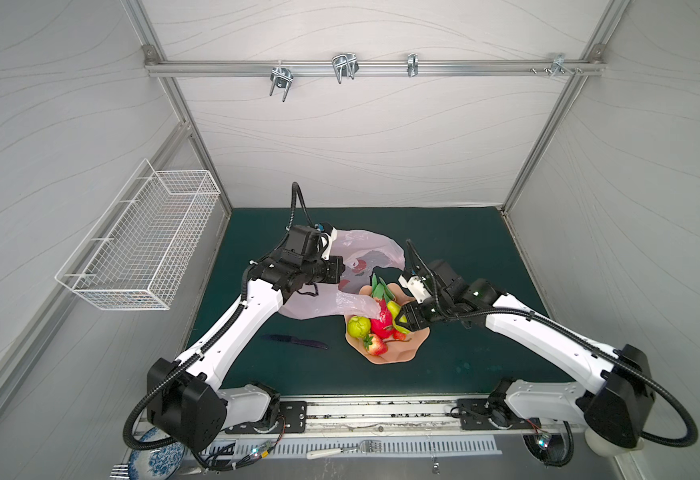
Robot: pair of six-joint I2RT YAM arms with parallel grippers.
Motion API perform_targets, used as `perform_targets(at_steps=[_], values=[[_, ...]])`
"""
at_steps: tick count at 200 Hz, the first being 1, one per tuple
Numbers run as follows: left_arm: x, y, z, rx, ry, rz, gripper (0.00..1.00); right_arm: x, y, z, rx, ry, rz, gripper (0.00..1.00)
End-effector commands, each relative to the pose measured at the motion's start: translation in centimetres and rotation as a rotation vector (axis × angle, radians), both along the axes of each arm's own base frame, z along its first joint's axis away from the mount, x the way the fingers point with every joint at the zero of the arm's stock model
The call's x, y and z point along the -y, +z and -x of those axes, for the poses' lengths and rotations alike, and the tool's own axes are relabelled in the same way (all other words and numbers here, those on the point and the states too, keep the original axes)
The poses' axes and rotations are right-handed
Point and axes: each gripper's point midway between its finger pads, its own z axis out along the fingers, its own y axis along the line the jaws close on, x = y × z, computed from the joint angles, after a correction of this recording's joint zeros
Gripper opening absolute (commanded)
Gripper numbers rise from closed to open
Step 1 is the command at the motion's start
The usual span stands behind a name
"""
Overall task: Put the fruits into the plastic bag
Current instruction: 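Carry the green pear with the right gripper into the bag mouth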
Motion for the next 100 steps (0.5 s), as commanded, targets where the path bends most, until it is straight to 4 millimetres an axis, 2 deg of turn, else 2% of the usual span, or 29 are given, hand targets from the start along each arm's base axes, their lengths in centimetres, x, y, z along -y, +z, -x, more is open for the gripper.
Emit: perform_targets(at_steps=[1,50,100], values=[[0.9,2.9,-0.8,0.076,-0.014,0.051,0.00,-1.6,1.2,-1.2,-0.001,0.019,-0.060,0.34],[1.2,3.5,-1.2,0.090,-0.010,0.058,0.00,-4.5,0.9,-3.0,-0.051,0.039,-0.106,0.31],[1.3,4.4,-2.0,0.109,-0.001,0.057,0.00,-6.3,0.3,-3.3,-0.108,0.051,-0.150,0.29]])
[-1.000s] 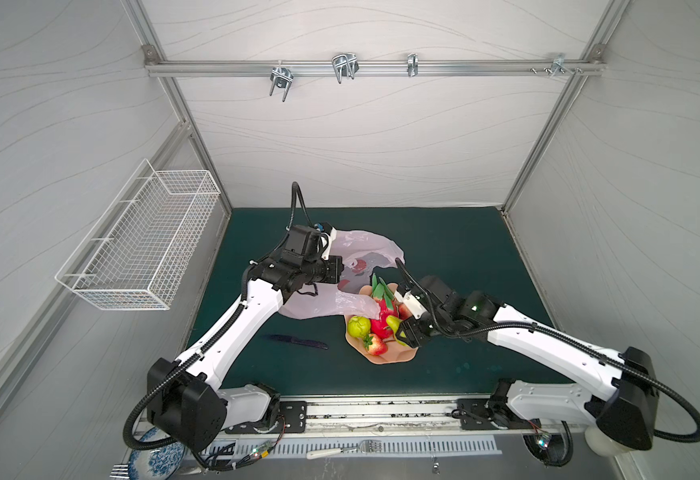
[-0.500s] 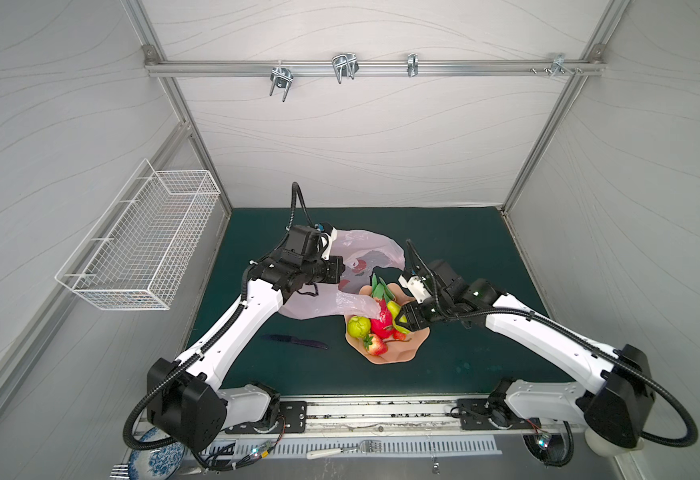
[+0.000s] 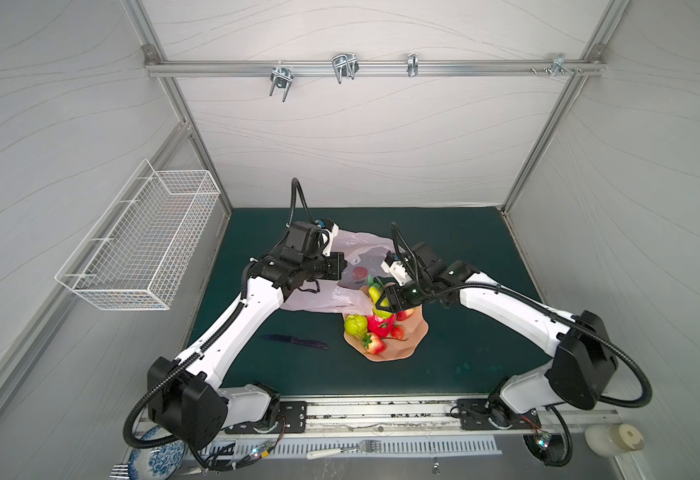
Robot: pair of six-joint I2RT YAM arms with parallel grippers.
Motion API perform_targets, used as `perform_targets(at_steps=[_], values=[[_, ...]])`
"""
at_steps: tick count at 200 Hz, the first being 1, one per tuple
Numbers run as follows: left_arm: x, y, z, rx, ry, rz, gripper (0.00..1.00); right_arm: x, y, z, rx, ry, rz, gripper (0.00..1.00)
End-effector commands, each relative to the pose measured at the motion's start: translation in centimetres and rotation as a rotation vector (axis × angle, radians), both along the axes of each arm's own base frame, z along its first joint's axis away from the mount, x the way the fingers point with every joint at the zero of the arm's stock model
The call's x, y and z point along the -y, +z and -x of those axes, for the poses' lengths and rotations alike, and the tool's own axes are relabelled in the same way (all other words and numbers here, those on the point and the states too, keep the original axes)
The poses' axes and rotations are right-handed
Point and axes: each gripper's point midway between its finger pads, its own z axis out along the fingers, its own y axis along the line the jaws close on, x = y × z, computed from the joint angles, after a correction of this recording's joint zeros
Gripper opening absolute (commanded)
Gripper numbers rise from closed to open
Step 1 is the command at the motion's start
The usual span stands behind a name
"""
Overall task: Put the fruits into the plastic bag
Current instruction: 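Carry the green pear with the right gripper into the bag mouth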
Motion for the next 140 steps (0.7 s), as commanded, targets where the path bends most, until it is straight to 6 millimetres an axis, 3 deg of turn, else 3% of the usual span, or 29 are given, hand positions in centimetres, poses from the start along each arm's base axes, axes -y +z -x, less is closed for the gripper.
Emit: perform_targets(at_steps=[1,54,140], values=[[0.7,2.8,-1.4,0.083,-0.001,0.034,0.00,-0.9,-0.3,0.0,-0.038,0.012,-0.029,0.29],[1.0,2.6,-1.5,0.078,-0.007,0.035,0.00,-1.3,-1.2,-0.1,-0.077,0.002,-0.027,0.28],[0.2,3.1,-1.4,0.107,0.020,0.002,0.00,-0.1,0.5,0.4,-0.047,-0.012,-0.029,0.27]])
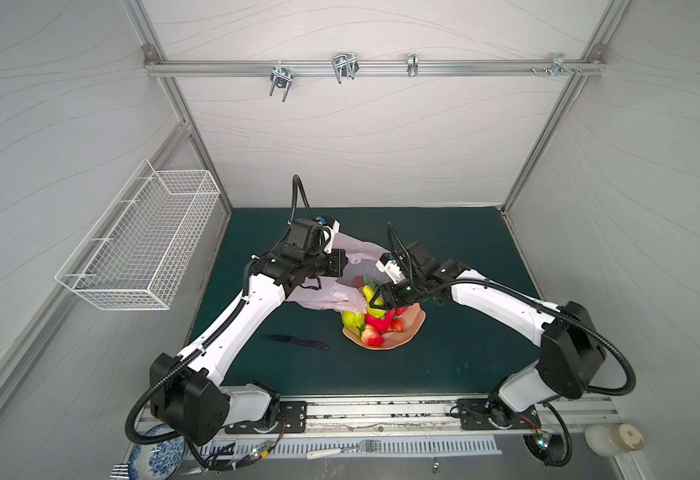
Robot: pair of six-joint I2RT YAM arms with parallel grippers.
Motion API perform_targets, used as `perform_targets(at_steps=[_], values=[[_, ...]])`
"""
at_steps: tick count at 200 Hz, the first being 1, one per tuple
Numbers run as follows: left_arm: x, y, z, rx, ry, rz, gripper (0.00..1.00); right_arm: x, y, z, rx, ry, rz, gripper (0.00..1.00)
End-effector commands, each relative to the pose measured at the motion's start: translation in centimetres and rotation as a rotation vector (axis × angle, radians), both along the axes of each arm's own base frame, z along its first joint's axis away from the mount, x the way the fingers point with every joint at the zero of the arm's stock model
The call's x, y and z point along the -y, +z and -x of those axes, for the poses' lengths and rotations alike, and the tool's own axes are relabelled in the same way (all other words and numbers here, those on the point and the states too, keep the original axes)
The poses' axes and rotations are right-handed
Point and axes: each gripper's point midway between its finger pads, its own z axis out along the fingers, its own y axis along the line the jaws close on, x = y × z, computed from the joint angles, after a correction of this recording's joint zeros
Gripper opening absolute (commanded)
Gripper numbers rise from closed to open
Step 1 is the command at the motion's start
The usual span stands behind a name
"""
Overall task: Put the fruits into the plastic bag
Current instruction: 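Carry the green pear with the right gripper into the bag mouth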
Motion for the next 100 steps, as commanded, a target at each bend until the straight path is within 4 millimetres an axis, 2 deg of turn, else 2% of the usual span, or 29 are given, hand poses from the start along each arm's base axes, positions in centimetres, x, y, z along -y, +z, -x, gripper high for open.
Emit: perform_targets(at_steps=[1,51,100], values=[[0.0,3.0,-0.8,0.098,0.011,0.013,0.00,1.1,1.2,0.7,0.006,-0.010,0.002,0.27],[-0.1,4.4,-0.6,0.136,0.010,0.027,0.00,2.9,1.4,1.6,0.012,-0.050,0.007,0.27],[-0.2,4.7,-0.3,0.140,0.013,0.033,0.00,3.0,1.9,2.2,0.007,-0.046,-0.019,0.27]])
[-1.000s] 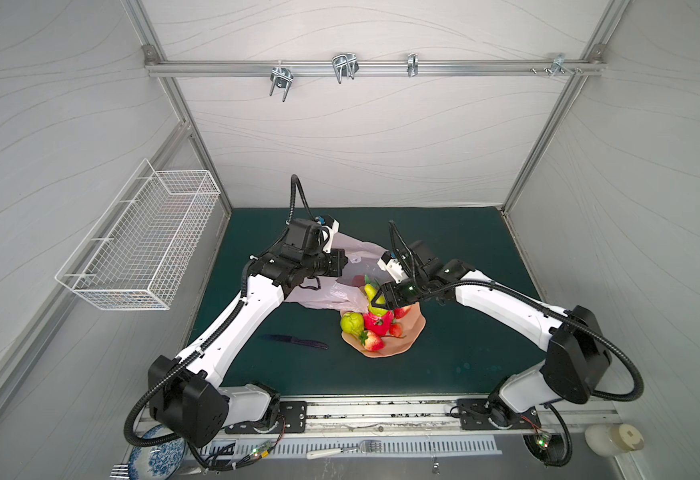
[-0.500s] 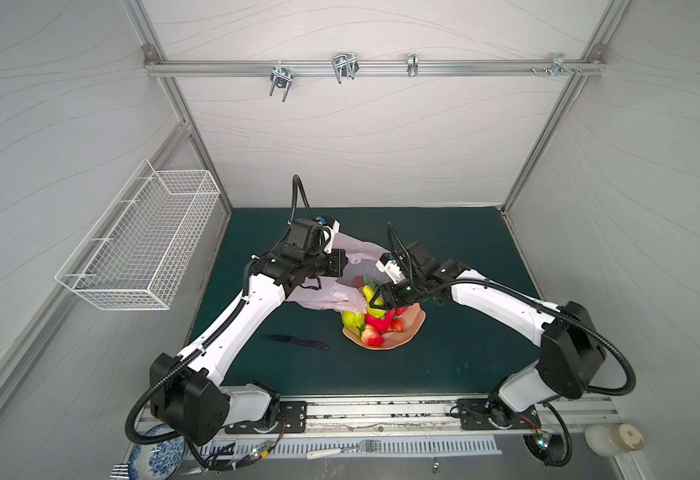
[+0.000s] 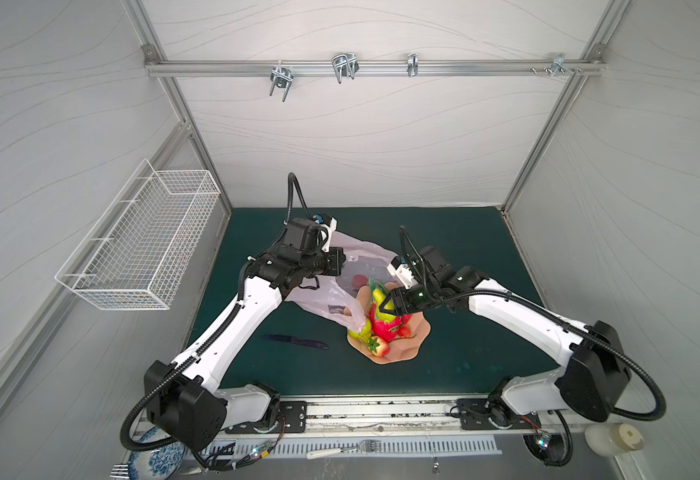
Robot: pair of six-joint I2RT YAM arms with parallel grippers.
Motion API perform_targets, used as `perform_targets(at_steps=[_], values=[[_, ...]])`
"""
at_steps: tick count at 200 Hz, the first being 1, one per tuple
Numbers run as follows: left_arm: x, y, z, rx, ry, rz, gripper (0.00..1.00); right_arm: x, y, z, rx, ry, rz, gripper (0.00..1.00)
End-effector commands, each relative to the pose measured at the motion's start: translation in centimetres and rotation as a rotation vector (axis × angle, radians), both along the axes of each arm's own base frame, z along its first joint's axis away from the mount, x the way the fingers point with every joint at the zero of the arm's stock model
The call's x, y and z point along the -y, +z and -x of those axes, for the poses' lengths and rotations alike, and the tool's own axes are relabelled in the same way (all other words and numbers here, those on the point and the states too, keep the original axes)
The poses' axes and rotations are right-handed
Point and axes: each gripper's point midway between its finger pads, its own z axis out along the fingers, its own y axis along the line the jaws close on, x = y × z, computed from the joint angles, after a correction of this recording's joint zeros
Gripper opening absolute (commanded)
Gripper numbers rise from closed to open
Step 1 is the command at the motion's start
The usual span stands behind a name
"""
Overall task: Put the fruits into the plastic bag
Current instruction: 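Carry the green pear with the right gripper into the bag mouth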
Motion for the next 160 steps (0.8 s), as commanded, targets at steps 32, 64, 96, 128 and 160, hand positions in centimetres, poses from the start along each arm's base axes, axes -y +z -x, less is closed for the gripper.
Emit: perform_targets(at_steps=[32,64,96,128,160], values=[[0.1,3.2,-0.4,0.097,-0.001,0.022,0.00,-0.5,1.6,0.9,-0.038,0.017,-0.069,0.26],[0.1,3.3,-0.5,0.102,0.000,0.016,0.00,-1.8,2.2,1.4,-0.098,0.031,-0.138,0.25],[0.0,3.3,-0.7,0.106,0.005,0.010,0.00,-3.4,2.8,1.8,-0.151,0.041,-0.188,0.24],[-0.3,3.5,-0.9,0.126,0.012,-0.010,0.00,-4.7,2.1,1.8,-0.221,0.039,-0.192,0.23],[-0.9,3.9,-1.6,0.155,0.024,-0.041,0.00,-5.8,1.3,1.3,-0.261,0.044,-0.183,0.21]])
